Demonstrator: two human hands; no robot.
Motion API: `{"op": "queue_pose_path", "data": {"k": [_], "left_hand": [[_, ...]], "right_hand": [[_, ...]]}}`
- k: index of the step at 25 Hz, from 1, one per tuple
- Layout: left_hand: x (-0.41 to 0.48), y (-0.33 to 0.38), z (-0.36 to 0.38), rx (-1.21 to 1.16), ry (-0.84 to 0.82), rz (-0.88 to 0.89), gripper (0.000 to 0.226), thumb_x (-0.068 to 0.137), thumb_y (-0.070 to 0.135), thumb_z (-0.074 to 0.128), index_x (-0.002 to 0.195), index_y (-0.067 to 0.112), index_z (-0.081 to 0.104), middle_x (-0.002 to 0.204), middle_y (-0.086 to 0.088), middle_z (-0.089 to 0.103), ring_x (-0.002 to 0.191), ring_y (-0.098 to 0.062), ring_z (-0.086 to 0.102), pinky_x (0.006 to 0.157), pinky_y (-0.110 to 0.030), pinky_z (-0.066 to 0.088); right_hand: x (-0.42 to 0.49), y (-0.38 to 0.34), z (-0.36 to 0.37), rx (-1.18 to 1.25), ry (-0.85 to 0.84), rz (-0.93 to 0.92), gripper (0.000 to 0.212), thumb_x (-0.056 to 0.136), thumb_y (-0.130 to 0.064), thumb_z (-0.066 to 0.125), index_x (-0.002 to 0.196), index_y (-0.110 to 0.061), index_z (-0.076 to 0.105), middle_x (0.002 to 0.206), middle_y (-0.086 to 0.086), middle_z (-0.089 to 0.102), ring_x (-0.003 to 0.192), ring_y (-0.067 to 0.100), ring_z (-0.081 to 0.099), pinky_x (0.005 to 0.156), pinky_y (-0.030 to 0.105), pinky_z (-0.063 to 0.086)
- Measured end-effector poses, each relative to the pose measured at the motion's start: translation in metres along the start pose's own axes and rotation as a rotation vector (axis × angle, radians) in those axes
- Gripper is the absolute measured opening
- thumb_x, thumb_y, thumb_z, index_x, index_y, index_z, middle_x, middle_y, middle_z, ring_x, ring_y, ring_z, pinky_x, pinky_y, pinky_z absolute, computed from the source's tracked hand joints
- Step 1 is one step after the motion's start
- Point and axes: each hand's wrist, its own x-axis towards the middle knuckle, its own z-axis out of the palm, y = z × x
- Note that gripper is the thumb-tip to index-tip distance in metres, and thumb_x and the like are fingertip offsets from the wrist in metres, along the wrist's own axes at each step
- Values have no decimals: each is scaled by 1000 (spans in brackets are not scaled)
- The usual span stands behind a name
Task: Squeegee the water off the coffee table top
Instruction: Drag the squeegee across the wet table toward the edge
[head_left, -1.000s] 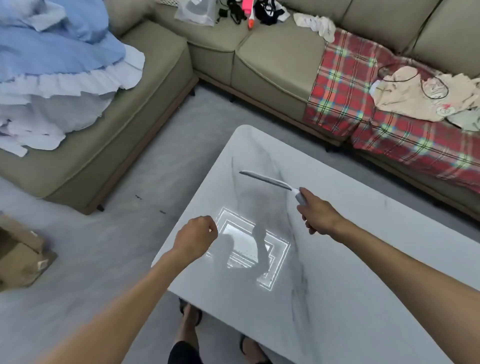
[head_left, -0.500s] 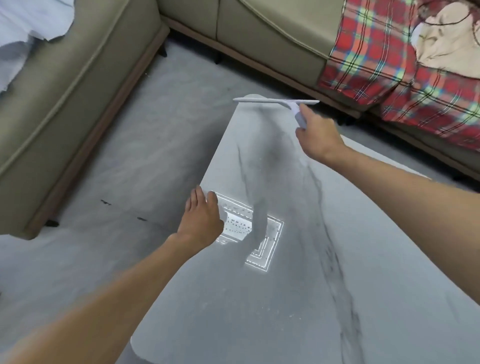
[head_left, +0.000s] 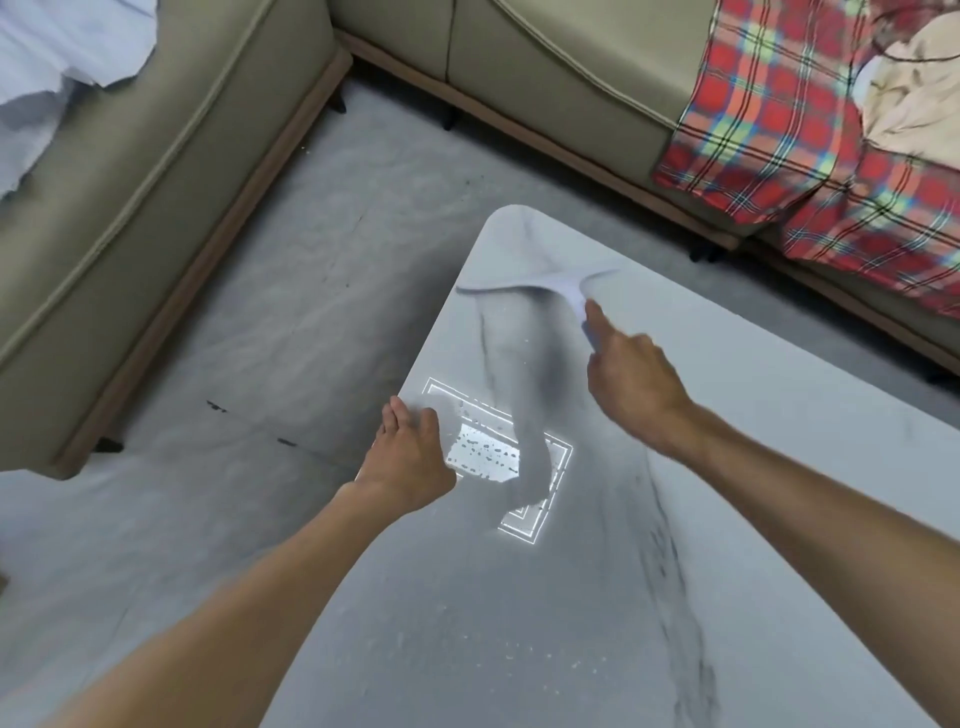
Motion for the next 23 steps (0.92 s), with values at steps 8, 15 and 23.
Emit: {"op": "queue_pose_path", "data": {"k": [8, 15, 23], "left_hand": [[-2, -1, -9, -50, -44, -26, 47, 83, 9, 41, 129, 4, 33, 157, -27, -4, 149, -35, 1, 114, -43, 28], [5, 0, -6, -21, -51, -57, 46, 84, 14, 46, 127, 5, 33, 156, -29, -2, 146, -39, 11, 114, -42, 27], [8, 0, 2, 31, -33, -73, 48, 79, 12, 48, 124, 5, 35, 155, -31, -5, 145, -43, 14, 112, -44, 30]], "right_hand": [[-70, 45, -44, -96, -307, 135, 60, 93, -17, 35, 146, -42, 19, 108, 11, 60, 87, 33, 54, 74, 35, 47], [29, 32, -50, -60, -34, 30, 35, 97, -21, 34, 132, -19, 38, 120, 20, 59, 104, 42, 48, 74, 40, 39], [-73, 55, 9, -20, -107, 160, 60, 96, -14, 37, 149, -27, 11, 86, 15, 59, 68, 34, 47, 61, 35, 38]]}}
